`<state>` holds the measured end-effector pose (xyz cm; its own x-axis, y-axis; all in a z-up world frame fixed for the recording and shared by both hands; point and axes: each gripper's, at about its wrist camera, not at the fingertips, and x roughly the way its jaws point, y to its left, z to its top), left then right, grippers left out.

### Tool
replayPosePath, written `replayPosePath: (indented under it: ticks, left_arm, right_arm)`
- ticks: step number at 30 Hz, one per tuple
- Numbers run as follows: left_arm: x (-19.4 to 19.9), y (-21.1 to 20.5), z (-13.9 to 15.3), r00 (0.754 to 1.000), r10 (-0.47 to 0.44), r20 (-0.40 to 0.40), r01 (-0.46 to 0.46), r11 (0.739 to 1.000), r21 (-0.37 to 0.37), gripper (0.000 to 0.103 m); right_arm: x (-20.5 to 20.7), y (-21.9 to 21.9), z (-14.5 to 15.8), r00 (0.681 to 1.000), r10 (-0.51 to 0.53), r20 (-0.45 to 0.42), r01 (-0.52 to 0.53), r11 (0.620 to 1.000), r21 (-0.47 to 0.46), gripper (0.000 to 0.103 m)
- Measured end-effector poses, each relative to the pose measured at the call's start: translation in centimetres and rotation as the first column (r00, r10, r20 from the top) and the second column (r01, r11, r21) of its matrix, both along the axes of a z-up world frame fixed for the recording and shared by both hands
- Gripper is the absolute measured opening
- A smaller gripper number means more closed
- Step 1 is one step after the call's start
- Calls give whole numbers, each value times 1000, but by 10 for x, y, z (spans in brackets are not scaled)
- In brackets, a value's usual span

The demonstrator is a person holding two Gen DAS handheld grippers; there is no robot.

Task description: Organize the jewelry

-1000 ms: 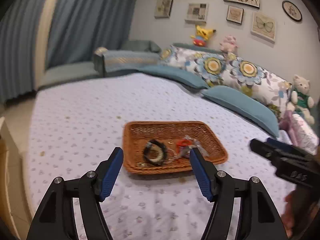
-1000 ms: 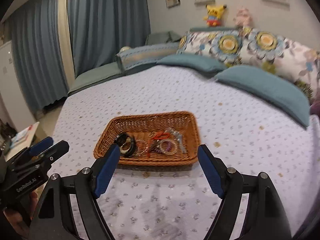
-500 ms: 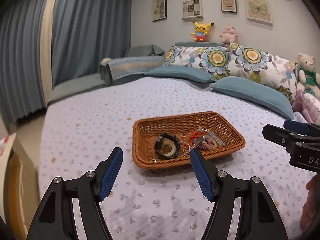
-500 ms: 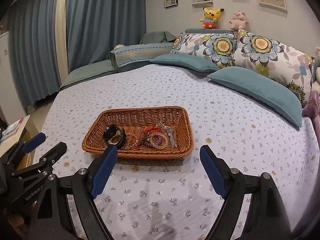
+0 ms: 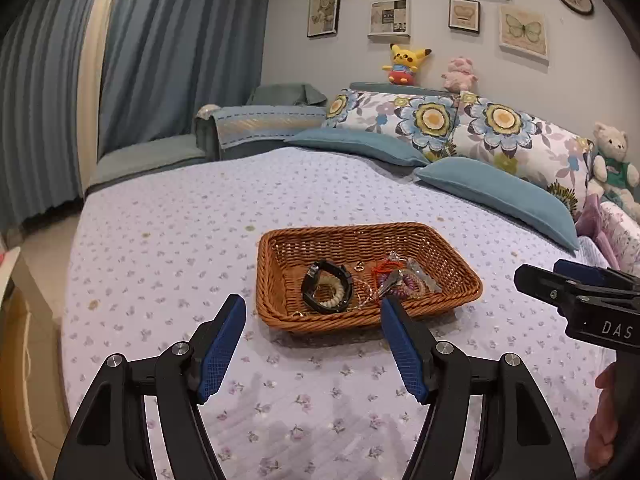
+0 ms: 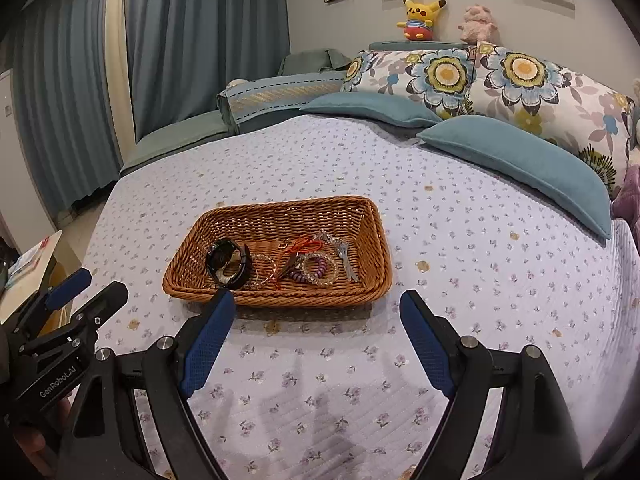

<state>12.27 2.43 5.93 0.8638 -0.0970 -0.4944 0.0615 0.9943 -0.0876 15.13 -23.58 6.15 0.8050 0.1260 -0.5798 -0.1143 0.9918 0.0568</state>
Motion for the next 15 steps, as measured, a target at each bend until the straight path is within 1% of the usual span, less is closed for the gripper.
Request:
replayPosePath:
  ticks: [5, 10, 15]
  left_arm:
    - [2, 5, -3, 1000, 22, -5, -22, 1000, -1, 71]
    - [4, 8, -4, 1000, 25, -10, -25, 1000, -14, 71]
    - [4, 6, -5, 999, 35, -6, -35, 999, 4, 71]
  right_arm:
    - [-1, 2, 0, 1000, 0, 2, 0, 1000, -8, 86]
    - [1, 2, -2, 1000, -3, -12, 3, 1000, -6, 86]
    - [2, 1, -2, 1000, -1, -11, 1, 1000, -11, 86]
